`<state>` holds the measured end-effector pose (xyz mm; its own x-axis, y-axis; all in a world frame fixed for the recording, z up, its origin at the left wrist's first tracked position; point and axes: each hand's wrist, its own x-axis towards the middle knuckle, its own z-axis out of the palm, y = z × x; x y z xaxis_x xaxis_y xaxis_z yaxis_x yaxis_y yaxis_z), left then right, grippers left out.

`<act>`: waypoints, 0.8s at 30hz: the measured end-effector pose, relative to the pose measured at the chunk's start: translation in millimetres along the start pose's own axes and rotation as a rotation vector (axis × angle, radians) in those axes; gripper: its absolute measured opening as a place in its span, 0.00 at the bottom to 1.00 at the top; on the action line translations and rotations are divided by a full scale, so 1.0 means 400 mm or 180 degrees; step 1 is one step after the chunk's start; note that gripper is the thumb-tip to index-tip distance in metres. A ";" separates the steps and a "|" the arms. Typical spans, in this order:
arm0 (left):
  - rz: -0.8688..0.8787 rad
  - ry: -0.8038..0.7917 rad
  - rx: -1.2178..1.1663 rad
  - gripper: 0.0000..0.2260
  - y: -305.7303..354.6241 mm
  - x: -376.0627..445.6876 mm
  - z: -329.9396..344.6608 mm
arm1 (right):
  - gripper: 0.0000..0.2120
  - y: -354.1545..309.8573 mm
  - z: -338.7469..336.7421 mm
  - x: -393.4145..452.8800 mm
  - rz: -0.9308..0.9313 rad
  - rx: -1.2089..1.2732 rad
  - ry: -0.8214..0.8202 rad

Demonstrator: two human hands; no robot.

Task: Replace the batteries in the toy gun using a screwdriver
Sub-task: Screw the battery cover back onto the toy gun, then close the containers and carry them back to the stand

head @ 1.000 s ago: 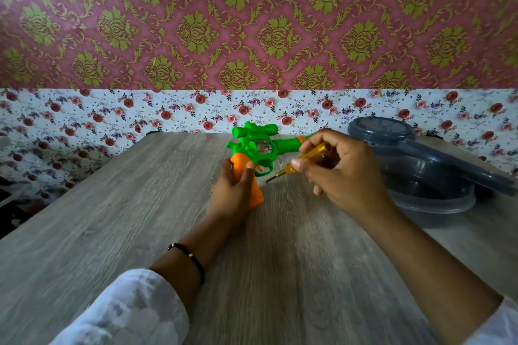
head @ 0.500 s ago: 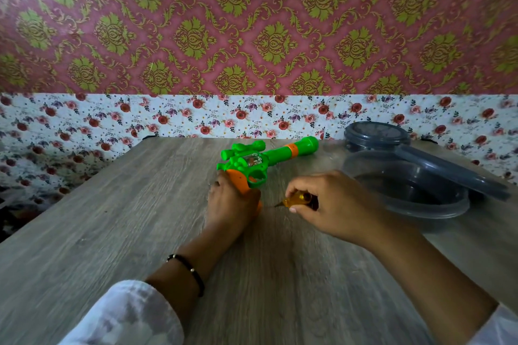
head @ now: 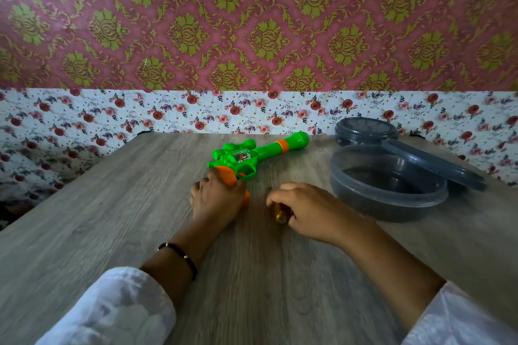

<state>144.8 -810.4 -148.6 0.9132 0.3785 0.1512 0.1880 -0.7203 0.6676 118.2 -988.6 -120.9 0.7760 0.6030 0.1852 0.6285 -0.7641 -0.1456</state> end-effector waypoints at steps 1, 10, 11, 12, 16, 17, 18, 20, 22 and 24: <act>-0.0006 0.0036 0.0005 0.28 0.001 -0.001 -0.001 | 0.21 0.001 0.000 0.000 -0.0001 0.0015 0.0019; -0.0004 0.0245 -0.0196 0.33 -0.004 0.010 0.012 | 0.20 0.008 0.000 -0.001 -0.0147 -0.0198 -0.0125; 0.0026 0.0247 -0.0216 0.33 -0.004 0.011 0.014 | 0.20 0.007 0.000 -0.002 -0.0130 -0.0191 -0.0177; 0.0064 0.0265 -0.0220 0.33 -0.004 0.010 0.014 | 0.20 0.004 -0.001 -0.003 -0.0119 -0.0198 -0.0216; 0.0188 0.0349 -0.0140 0.35 -0.004 0.007 0.017 | 0.19 0.002 -0.005 -0.002 -0.0098 -0.0185 -0.0250; 0.0219 0.0374 -0.0113 0.35 -0.004 0.006 0.017 | 0.18 0.003 -0.007 -0.002 -0.0092 -0.0192 -0.0245; 0.0255 0.0394 -0.0076 0.36 -0.007 0.005 0.017 | 0.18 0.003 -0.009 -0.004 -0.0100 -0.0204 -0.0224; 0.0348 0.0420 0.0014 0.35 -0.011 0.004 0.018 | 0.15 0.006 -0.011 -0.006 -0.0175 -0.0233 -0.0112; 0.0492 0.0421 0.0093 0.35 -0.013 0.003 0.018 | 0.13 0.008 -0.011 -0.009 -0.0256 -0.0231 0.0035; 0.0657 0.0379 0.0111 0.35 -0.010 0.001 0.013 | 0.11 0.007 -0.009 -0.006 -0.0363 -0.0172 0.0252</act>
<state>146.2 -810.7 -155.1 0.8849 0.2856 0.3679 0.0162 -0.8084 0.5884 118.0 -993.2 -118.1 0.6918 0.6682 0.2739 0.7068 -0.7042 -0.0672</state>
